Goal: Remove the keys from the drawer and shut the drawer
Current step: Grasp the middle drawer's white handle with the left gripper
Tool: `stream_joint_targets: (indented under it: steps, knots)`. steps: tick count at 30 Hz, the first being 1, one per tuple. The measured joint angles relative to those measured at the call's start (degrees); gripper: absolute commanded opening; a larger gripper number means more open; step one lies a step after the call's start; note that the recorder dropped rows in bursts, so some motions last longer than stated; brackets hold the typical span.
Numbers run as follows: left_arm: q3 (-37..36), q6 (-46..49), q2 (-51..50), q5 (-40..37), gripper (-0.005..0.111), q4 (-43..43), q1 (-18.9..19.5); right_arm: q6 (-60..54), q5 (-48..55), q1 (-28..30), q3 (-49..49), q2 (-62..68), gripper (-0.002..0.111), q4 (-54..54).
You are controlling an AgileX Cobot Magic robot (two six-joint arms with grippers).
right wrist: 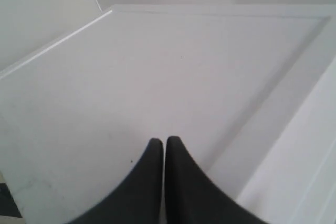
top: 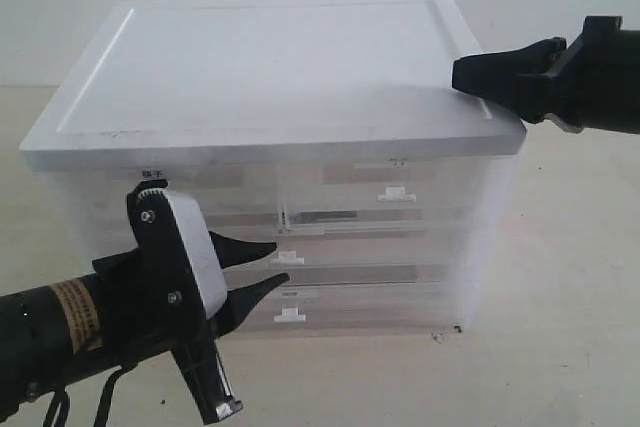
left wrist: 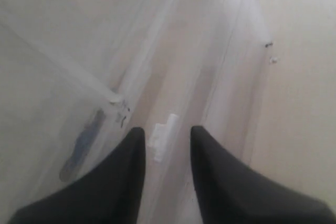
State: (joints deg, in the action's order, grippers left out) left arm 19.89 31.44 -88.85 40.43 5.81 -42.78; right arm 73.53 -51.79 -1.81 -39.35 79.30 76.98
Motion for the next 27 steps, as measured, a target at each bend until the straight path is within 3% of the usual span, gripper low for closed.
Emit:
stream_joint_targets:
  steps: [7,11,13,15,16,18,22,24,26,27]
  knots:
    - [0.59,9.43,-0.08,-1.25,0.035,-2.38,-2.63,-0.12,-0.35,0.0,0.0,0.0,0.0,0.13]
    - [0.59,18.07,-0.13,-0.98,0.035,-4.39,-8.6,-0.22,-0.35,0.0,0.0,0.0,0.0,0.26]
    - [0.59,24.71,-0.13,-0.88,0.035,-9.9,-11.62,-0.22,-0.46,0.0,0.0,0.0,0.0,0.26]
    - [0.98,35.67,-0.13,-0.48,0.035,-20.91,-14.72,-0.22,-0.46,0.0,0.0,0.0,0.0,0.26]
    - [1.34,45.37,-0.13,0.86,0.035,-31.94,-16.8,-0.22,-0.46,0.0,0.0,0.0,0.0,0.26]
    - [1.46,52.08,-0.24,1.94,0.035,-38.47,-18.33,-0.25,-0.46,0.0,0.0,0.0,0.0,0.26]
    - [3.1,54.12,-3.8,2.15,0.035,-38.87,-20.53,-0.25,-0.46,0.0,0.0,0.0,0.0,0.26]
    - [3.97,54.26,-6.77,5.37,0.035,-39.48,-20.81,-0.36,-0.46,0.0,0.0,0.0,0.0,0.26]
    - [4.23,55.21,-12.57,17.08,0.035,-41.43,-20.94,-0.36,-0.46,0.0,0.0,0.0,0.0,0.42]
    - [4.23,55.75,-13.56,19.32,0.035,-41.67,-20.94,-0.36,-0.57,0.0,0.0,0.0,0.0,0.42]
